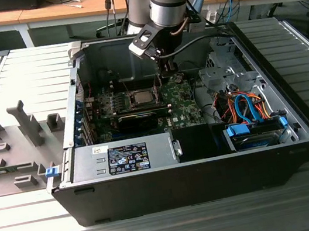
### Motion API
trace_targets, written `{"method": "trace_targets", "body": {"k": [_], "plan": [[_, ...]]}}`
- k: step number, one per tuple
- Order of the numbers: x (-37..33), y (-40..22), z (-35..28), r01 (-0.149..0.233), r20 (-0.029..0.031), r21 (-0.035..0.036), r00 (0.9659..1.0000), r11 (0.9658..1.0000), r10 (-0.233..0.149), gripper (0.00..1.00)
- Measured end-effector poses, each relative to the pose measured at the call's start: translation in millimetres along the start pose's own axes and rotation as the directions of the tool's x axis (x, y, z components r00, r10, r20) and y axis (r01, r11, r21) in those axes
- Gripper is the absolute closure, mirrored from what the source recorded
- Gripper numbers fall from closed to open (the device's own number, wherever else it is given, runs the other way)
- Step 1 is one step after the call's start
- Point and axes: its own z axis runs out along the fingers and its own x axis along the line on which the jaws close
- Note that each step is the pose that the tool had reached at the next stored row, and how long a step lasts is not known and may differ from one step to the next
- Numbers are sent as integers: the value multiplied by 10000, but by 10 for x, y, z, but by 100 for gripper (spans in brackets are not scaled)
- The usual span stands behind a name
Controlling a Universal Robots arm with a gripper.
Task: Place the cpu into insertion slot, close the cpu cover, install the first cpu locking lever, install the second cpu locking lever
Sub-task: 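Close the cpu cover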
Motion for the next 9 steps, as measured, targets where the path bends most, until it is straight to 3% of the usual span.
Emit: {"method": "trace_targets", "body": {"k": [9], "plan": [[4, -56, 7, 0, 0, -1, 10000, 10000, 0, 89]]}}
